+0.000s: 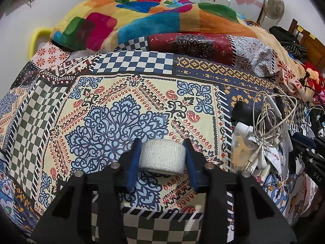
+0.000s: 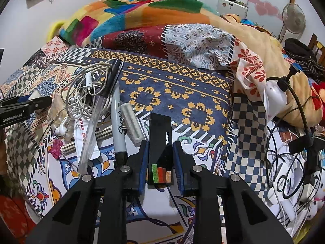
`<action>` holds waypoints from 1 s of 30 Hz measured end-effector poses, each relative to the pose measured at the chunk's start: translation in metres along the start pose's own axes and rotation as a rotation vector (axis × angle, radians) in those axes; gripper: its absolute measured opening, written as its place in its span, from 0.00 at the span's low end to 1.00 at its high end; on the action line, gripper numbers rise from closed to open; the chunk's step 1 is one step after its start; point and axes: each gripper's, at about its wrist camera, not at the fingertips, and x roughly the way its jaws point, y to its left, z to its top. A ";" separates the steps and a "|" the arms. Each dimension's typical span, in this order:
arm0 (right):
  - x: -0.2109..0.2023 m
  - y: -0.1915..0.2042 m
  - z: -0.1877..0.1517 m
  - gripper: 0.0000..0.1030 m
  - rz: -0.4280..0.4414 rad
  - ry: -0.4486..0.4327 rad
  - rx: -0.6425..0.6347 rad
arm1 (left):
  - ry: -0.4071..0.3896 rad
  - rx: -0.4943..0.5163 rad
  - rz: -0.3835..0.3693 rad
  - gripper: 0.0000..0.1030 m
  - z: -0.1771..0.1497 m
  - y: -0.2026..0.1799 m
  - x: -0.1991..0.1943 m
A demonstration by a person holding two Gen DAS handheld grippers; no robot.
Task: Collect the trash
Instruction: 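Grasp the white tape roll with the left tool while the right tool grasps the black TRAINER box, then carry the tape roll and TRAINER box with both tools over the white bin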
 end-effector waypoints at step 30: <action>-0.159 0.047 0.006 0.21 0.093 -0.209 -0.027 | -0.184 -0.028 -0.007 0.38 -0.035 -0.001 -0.204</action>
